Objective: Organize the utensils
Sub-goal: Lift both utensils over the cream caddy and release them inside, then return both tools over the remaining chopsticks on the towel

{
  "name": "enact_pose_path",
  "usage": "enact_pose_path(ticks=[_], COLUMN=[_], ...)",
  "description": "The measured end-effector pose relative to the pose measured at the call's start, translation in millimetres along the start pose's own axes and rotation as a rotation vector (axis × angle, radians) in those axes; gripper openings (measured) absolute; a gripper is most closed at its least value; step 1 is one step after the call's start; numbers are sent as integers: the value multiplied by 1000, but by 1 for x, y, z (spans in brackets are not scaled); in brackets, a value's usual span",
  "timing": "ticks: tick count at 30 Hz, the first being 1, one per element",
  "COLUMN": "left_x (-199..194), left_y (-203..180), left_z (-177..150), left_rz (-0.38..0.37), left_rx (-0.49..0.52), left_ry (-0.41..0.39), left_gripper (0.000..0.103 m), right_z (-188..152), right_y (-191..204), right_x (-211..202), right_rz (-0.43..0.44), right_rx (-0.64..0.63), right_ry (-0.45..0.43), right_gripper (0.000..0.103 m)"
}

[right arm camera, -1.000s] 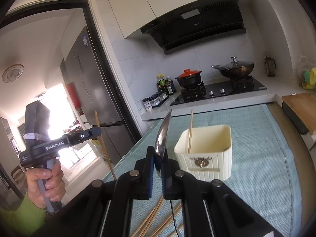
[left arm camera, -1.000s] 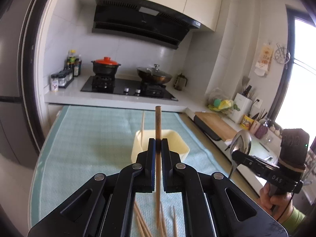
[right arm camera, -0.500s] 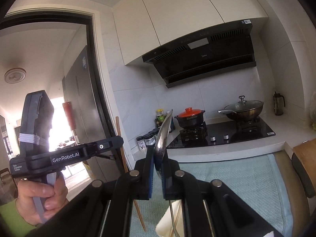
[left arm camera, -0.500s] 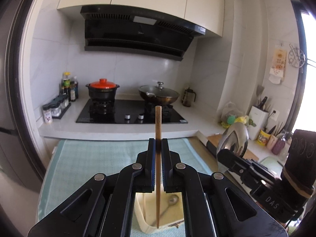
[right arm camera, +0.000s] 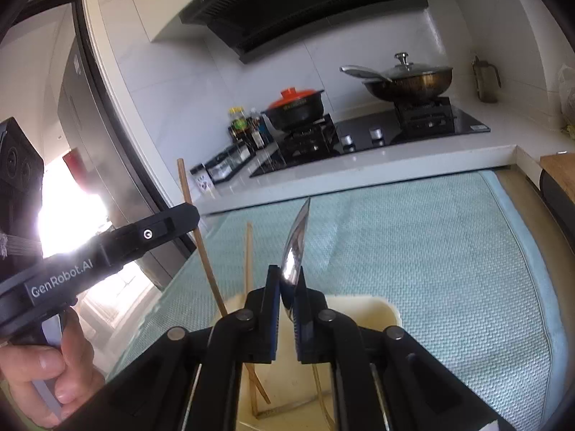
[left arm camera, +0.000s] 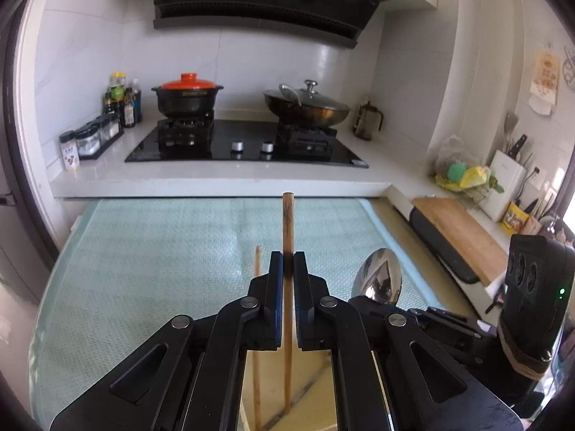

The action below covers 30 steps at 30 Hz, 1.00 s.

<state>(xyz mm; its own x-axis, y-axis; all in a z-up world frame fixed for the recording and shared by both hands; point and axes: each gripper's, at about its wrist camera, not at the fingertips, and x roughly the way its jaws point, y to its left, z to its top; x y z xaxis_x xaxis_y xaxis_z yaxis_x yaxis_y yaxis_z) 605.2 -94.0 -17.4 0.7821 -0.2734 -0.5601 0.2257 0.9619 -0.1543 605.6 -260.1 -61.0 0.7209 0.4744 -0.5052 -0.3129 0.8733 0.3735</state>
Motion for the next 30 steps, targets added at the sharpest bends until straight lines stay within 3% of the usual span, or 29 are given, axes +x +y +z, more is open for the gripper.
enact_pose_path(ticks=[5, 7, 8, 10, 12, 15, 17, 21, 23, 30], left_x=[33, 36, 31, 13, -17, -71, -110, -187, -218, -284], left_y=[1, 6, 9, 16, 21, 26, 28, 33, 37, 55], left_z=[-10, -10, -9, -4, 1, 4, 0, -34, -60, -173], left_rz=[17, 18, 18, 16, 32, 70, 100, 159, 176, 99], left_rx=[-26, -63, -78, -93, -76, 12, 97, 245, 278, 181], left_ry=[152, 195, 197, 176, 138, 89, 77, 92, 116, 178], left_gripper=[6, 16, 19, 27, 48, 65, 70, 85, 87, 92], right_z=[-3, 3, 8, 18, 26, 29, 23, -11, -35, -117], right_y=[-8, -11, -11, -6, 3, 23, 36, 65, 77, 95], right_x=[16, 14, 10, -6, -27, -68, -97, -154, -179, -239], right_rz=[-91, -110, -121, -138, -146, -174, -186, -206, -221, -217], right_rx=[26, 60, 69, 70, 46, -26, -76, -205, -258, -280], right_ry=[90, 99, 89, 61, 33, -3, -6, 12, 29, 67], right_gripper=[10, 37, 42, 43, 44, 45, 45, 46, 46, 46])
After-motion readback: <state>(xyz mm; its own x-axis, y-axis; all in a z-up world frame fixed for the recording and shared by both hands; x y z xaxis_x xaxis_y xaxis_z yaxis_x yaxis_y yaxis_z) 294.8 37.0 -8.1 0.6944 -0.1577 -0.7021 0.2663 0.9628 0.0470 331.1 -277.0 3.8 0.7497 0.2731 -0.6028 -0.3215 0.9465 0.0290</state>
